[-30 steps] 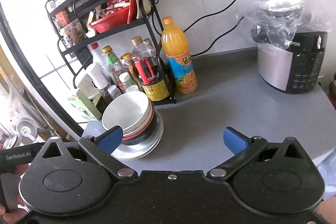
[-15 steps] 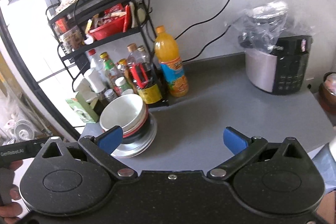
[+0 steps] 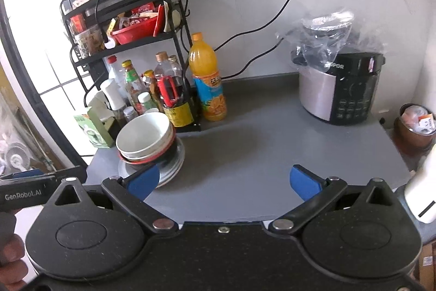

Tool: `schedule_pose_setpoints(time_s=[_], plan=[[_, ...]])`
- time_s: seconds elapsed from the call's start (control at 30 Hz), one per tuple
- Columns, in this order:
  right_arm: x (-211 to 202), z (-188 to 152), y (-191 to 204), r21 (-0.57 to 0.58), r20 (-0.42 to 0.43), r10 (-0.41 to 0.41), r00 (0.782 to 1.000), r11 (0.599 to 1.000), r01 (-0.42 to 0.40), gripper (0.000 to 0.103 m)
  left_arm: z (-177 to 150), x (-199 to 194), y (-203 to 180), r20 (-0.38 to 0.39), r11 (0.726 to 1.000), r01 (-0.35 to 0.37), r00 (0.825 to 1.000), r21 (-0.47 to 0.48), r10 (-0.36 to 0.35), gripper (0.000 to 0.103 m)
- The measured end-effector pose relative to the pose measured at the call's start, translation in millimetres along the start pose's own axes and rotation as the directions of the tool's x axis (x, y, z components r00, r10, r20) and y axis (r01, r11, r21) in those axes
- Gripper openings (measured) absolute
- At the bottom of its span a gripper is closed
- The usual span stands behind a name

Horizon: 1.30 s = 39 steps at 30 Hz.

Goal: Organize plates and bowls

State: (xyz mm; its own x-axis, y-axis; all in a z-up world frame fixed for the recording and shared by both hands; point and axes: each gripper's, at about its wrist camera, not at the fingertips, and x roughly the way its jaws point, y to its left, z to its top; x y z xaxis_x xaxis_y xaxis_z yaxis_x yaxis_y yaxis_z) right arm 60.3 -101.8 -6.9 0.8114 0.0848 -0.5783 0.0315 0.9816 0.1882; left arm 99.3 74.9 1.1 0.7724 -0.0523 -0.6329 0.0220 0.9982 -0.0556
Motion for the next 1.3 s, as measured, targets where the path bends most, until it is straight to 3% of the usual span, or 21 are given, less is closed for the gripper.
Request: schedule_pose_setpoints(time_s=[0.27,0.5,1.3], plan=[[-11,-15,-8,0.009,-0.04,-0.003,0.999,1.0,0.003,0.103,-20,-18,-10,0.002,0.998,-0.06,0.998,0.022,0.06,0.103],[-25,-19,-12,-0.019,-0.021,-0.012,1.0,1.0,0.012,0.103,-27,-35,-22,-0.01,0.996,-0.085,0.996,0.023,0.085,0.103],[-38,-19,-34,-0.033,-0.007,-0.042,0.999,0.999,0.042,0.103,-29,-41,-49,0.014,0.996,-0.063,0.998,0.064,0.063,0.103]])
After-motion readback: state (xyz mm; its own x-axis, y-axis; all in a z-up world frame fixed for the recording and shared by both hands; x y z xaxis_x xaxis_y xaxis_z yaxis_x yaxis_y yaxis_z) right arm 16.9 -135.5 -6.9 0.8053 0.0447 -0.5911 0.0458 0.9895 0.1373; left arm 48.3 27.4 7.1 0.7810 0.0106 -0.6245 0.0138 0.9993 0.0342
